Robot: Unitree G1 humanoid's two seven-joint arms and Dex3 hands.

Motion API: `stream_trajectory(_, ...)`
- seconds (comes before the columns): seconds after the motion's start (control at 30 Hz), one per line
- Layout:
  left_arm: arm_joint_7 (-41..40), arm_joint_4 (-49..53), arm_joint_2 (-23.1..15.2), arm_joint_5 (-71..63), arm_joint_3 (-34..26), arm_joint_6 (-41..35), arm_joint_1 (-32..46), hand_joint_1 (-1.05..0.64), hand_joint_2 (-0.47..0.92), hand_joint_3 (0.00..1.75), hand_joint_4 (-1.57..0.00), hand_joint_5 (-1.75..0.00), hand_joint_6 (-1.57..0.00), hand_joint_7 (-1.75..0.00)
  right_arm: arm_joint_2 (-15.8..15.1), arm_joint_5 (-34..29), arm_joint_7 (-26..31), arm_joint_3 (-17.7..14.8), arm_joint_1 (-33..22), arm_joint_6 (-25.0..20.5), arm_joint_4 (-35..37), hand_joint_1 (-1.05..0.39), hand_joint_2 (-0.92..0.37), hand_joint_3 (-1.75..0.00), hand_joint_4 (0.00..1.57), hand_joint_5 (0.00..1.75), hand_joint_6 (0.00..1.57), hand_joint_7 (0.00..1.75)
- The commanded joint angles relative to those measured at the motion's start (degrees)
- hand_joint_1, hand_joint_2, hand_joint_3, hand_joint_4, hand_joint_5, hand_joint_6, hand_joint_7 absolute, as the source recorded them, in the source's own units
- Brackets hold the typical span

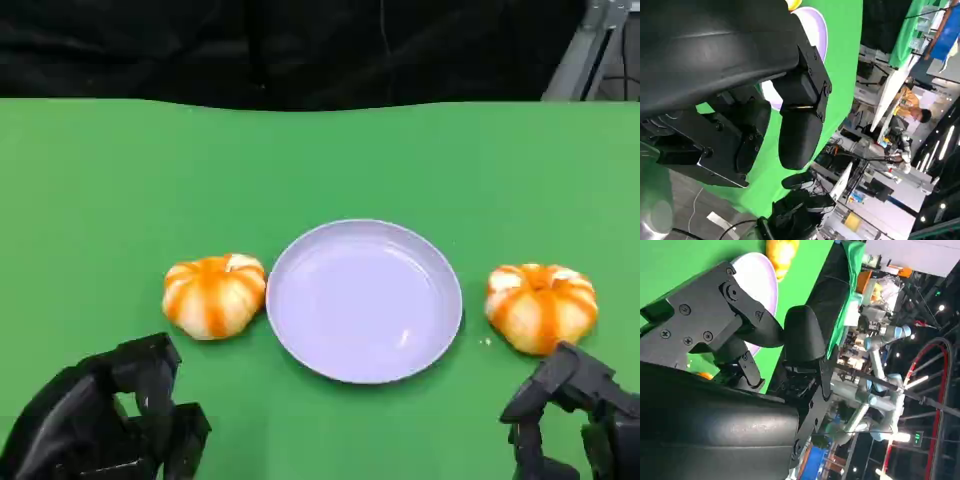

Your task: Grasp the bread from the table and place it into the plate.

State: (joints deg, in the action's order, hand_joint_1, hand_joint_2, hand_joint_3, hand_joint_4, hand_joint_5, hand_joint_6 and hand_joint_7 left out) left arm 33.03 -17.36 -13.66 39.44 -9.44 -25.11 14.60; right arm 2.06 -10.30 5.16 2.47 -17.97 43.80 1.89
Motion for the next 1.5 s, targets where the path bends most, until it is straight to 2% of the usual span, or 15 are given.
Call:
stream_trajectory(0.03, -0.06, 0.33, -0.76, -0.69, -0.36, 0.74, -0.72, 0.14, 0.61, 1.57, -1.06, -1.75, -0.92, -1.75, -0.43, 0.16, 0.55, -0.64, 0.22, -0.13, 0.21, -0.1, -0.48, -1.3, 0.86, 1.75, 0.75, 1.54)
stream_trajectory(0.7, -0.94, -0.32, 0.09, -2.46, -0.37, 2.77, -0.08, 0.16, 0.58, 1.59, -1.04, -1.75, -0.9, -1.75, -0.71, 0.85, 0.18, -0.5, 0.7, 1.37, 1.39, -0.09, -0.48, -1.3, 0.86, 1.75, 0.75, 1.53)
stream_trajectory(0.83, -3.01, -1.07, 2.07, -5.62, -0.29, 7.11, 0.86, 0.11, 0.47, 1.48, -0.71, -1.75, -0.6, -1.64, -0.63, 0.35, 0.43, -0.61, 0.69, 1.39, 1.25, -0.09, -0.48, -1.29, 0.85, 1.75, 0.75, 1.52)
stream_trajectory(1.0, -3.24, -0.97, 2.41, -6.21, -0.08, 8.07, 1.03, 0.1, 0.46, 1.45, -0.66, -1.75, -0.56, -1.61, -0.61, 0.31, 0.48, -0.64, 0.73, 1.5, 1.32, -0.09, -0.48, -1.28, 0.85, 1.75, 0.75, 1.52)
stream_trajectory(1.03, -4.61, -0.5, 1.92, -14.25, 1.24, 16.44, 1.22, 0.1, 0.46, 1.45, -0.66, -1.75, -0.56, -1.61, -0.49, 0.21, 0.42, -0.54, 0.44, 0.57, 0.67, -0.09, -0.48, -1.28, 0.85, 1.75, 0.75, 1.52)
stream_trajectory(1.07, -5.65, -0.04, 1.63, -20.43, 2.24, 22.95, 1.37, -0.21, 0.61, 0.9, -0.35, -1.32, -0.4, -1.14, -0.4, 0.13, 0.38, -0.46, 0.21, -0.14, 0.17, -0.1, -0.49, -1.28, 0.85, 1.75, 0.75, 1.51)
stream_trajectory(1.1, -6.37, 0.47, 1.53, -24.78, 2.94, 27.71, 1.48, -0.31, 0.74, 0.56, -0.28, -1.11, -0.42, -0.84, -0.34, 0.07, 0.36, -0.4, 0.06, -0.64, -0.18, -0.11, -0.49, -1.27, 0.84, 1.75, 0.75, 1.51)
stream_trajectory(1.13, -6.77, 0.97, 1.61, -27.24, 3.34, 30.61, 1.53, -0.36, 0.83, 0.35, -0.25, -0.99, -0.45, -0.64, -0.32, 0.05, 0.35, -0.36, -0.03, -0.94, -0.4, -0.11, -0.49, -1.27, 0.84, 1.75, 0.75, 1.51)
stream_trajectory(1.17, -6.86, 1.46, 1.81, -27.75, 3.44, 31.62, 1.54, -0.4, 0.88, 0.21, -0.23, -0.92, -0.48, -0.51, -0.33, 0.05, 0.36, -0.34, -0.06, -1.03, -0.47, -0.11, -0.49, -1.27, 0.84, 1.75, 0.75, 1.51)
stream_trajectory(1.27, -7.19, 2.89, 2.16, -28.84, 3.78, 34.39, 1.53, -0.42, 0.92, 0.12, -0.22, -0.87, -0.5, -0.42, -0.36, 0.05, 0.39, -0.26, -0.14, -1.36, -0.73, -0.11, -0.49, -1.26, 0.84, 1.75, 0.75, 1.51)
stream_trajectory(1.3, -10.88, 3.62, 0.04, -37.99, 4.36, 37.85, -1.1, -0.42, 0.92, 0.12, -0.22, -0.87, -0.5, -0.42, -0.51, 0.09, 0.31, -0.29, -0.1, -1.27, -0.6, -0.11, -0.49, -1.26, 0.84, 1.75, 0.75, 1.51)
stream_trajectory(1.33, -13.71, 4.2, -1.5, -44.96, 4.77, 40.48, -3.09, -0.54, 0.92, 0.09, -0.23, -0.75, -0.52, -0.33, -0.62, 0.12, 0.25, -0.31, -0.07, -1.19, -0.5, -0.11, -0.5, -1.26, 0.84, 1.75, 0.75, 1.5)
stream_trajectory(1.37, -15.67, 4.61, -2.51, -49.69, 5.05, 42.24, -4.42, -0.65, 0.92, 0.07, -0.28, -0.56, -0.58, -0.18, -0.69, 0.14, 0.21, -0.32, -0.04, -1.14, -0.42, -0.1, -0.5, -1.25, 0.83, 1.75, 0.75, 1.5)
stream_trajectory(1.43, -19.69, 6.13, -4.72, -58.98, 6.25, 44.05, -7.74, -0.67, 0.92, 0.07, -0.3, -0.51, -0.59, -0.15, -0.85, 0.53, -0.03, -0.25, 0.1, -0.9, -0.25, -0.1, -0.5, -1.25, 0.83, 1.75, 0.75, 1.5)
stream_trajectory(1.5, -23.58, 7.84, -6.88, -67.63, 7.55, 45.13, -11.1, -0.8, 0.92, 0.04, -0.34, -0.38, -0.61, -0.07, -0.99, 1.0, -0.32, -0.17, 0.26, -0.62, -0.07, -0.1, -0.51, -1.25, 0.84, 1.75, 0.75, 1.5)
